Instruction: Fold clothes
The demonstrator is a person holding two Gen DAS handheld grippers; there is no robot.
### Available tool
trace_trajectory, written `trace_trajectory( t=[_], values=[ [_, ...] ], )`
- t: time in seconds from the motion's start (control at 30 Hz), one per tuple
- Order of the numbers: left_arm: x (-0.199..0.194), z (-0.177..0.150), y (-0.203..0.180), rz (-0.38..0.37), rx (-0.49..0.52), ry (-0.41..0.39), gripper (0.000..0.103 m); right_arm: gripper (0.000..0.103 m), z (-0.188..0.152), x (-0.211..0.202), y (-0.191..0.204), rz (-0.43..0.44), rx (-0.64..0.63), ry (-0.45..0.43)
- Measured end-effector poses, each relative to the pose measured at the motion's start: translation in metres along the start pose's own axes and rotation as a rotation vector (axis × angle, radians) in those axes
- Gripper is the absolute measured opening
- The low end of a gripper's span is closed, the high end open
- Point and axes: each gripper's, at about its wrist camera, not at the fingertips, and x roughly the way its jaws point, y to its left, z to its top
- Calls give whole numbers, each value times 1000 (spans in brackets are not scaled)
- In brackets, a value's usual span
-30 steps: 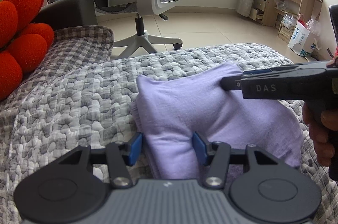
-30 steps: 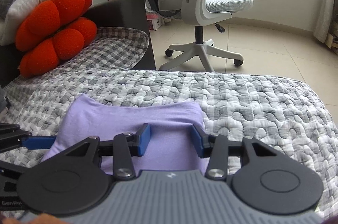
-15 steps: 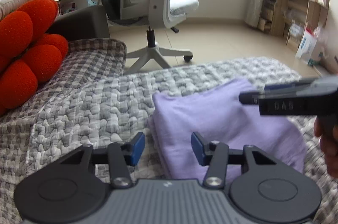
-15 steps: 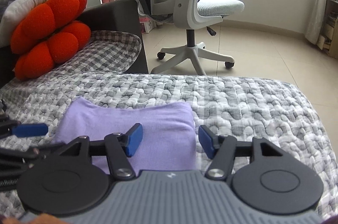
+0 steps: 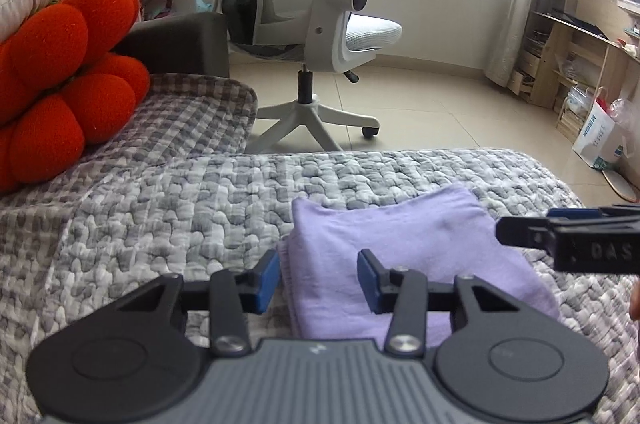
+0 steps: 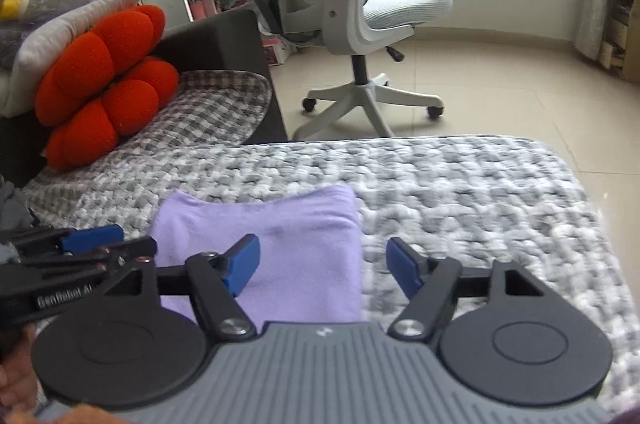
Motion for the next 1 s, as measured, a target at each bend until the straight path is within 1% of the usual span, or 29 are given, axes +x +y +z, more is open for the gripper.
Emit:
trace_trajectory(
  t=[0.03, 0.07, 0.1, 0.13, 0.27, 0.3, 0.33, 0.4, 0.43, 0.5, 0.53, 0.57, 0.63, 0.73, 0.77, 0.8, 0.83, 0.87, 0.93, 0.97, 1.0],
  values=[
    [-2, 1, -2, 2, -2, -1, 45, 88, 0, -4, -1, -6, -6, -3],
    [-4, 3, -4, 3, -3, -3, 46, 98, 0, -9, -1, -12, -3, -9],
    [-7, 4, -5, 0, -9, -4, 52, 102, 0, -15, -1, -18, 1, -15],
    [-10, 5, -6, -3, -15, -5, 58, 103, 1, -20, -1, -25, 6, -17],
    [-24, 11, -7, -44, -69, -1, 63, 103, 1, -43, 3, -51, 14, -34],
    [-28, 12, -7, -60, -87, 1, 69, 103, 1, -49, 4, -57, 13, -41],
    [-33, 14, -5, -77, -111, -1, 78, 103, 0, -55, 6, -60, 7, -48],
    [-41, 18, -1, -110, -160, -4, 88, 103, -3, -65, 7, -63, -14, -57],
    [-45, 20, 2, -128, -188, -8, 90, 103, -4, -70, 7, -67, -19, -60],
    [-50, 22, 8, -176, -240, 6, 92, 103, -3, -79, 7, -100, -11, -70],
    [-51, 22, 11, -197, -264, 17, 95, 103, -2, -85, 8, -116, -2, -82],
    [-52, 22, 10, -208, -273, 26, 97, 103, 0, -91, 9, -132, 7, -96],
    [-52, 22, 7, -227, -254, 36, 100, 103, 2, -105, 14, -174, 3, -143],
    [-44, 21, 6, -265, -286, 52, 100, 103, -9, -113, 8, -172, -28, -209],
    [-40, 21, 6, -272, -306, 61, 100, 103, -15, -108, 2, -161, -22, -208],
    [-36, 20, 4, -273, -316, 61, 101, 103, -19, -100, -6, -140, -11, -187],
    [-33, 19, 2, -264, -308, 51, 102, 103, -19, -90, -12, -126, 1, -146],
    [-30, 19, 1, -255, -298, 41, 102, 103, -12, -80, -14, -143, 2, -87],
    [-22, 16, -1, -220, -251, 24, 102, 103, 1, -78, -14, -162, -31, -112],
    [-18, 15, -2, -202, -226, 15, 102, 103, 4, -82, -15, -156, -52, -153],
    [-14, 15, 0, -180, -217, 19, 102, 103, 4, -83, -18, -154, -60, -172]
  ],
)
